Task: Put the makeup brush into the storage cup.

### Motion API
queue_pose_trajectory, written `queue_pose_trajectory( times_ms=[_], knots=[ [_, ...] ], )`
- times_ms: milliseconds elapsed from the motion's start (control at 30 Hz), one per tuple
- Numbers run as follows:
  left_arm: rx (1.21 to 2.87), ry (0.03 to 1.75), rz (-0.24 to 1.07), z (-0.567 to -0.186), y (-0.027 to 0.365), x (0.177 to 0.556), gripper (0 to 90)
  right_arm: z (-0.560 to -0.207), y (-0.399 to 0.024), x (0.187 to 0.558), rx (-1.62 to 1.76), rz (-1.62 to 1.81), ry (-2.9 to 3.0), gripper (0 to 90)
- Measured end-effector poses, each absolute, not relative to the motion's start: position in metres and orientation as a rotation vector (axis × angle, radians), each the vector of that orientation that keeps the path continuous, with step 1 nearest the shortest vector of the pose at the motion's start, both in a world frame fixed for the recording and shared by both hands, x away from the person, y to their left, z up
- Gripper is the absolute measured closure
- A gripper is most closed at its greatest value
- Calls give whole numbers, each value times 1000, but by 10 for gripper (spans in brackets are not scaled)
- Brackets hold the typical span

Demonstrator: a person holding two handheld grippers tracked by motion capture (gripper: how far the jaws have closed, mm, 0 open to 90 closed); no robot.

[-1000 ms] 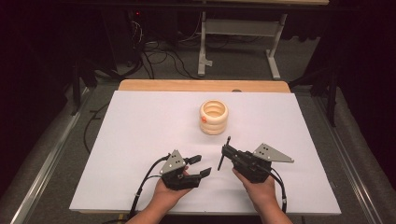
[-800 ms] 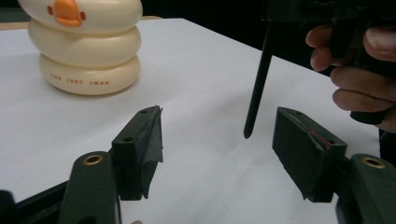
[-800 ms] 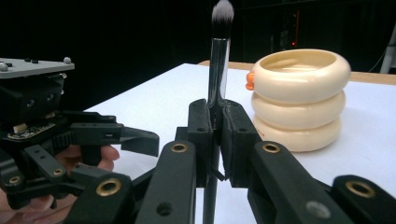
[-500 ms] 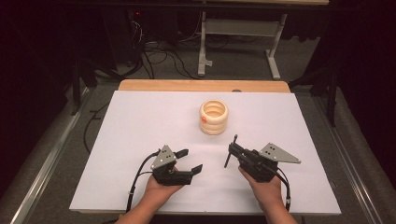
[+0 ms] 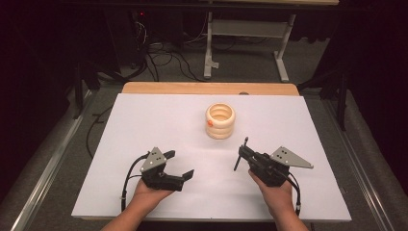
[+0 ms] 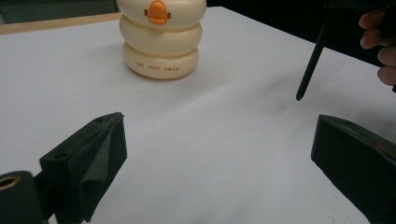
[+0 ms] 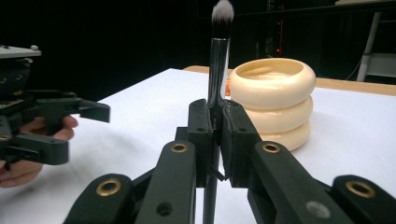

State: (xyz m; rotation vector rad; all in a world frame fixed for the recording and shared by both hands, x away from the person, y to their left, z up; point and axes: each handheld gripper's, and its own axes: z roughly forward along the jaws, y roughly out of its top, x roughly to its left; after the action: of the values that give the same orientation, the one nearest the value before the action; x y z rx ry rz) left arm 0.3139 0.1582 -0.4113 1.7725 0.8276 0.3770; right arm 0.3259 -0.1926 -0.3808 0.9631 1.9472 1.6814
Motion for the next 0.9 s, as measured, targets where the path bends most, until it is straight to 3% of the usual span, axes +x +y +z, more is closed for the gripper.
queue_pose_trajectory(
  times_ms=[900],
  knots=[
    [1759,780,415,-415,169,307,2,-372,-193,327,952,1614,1887,856]
  ],
)
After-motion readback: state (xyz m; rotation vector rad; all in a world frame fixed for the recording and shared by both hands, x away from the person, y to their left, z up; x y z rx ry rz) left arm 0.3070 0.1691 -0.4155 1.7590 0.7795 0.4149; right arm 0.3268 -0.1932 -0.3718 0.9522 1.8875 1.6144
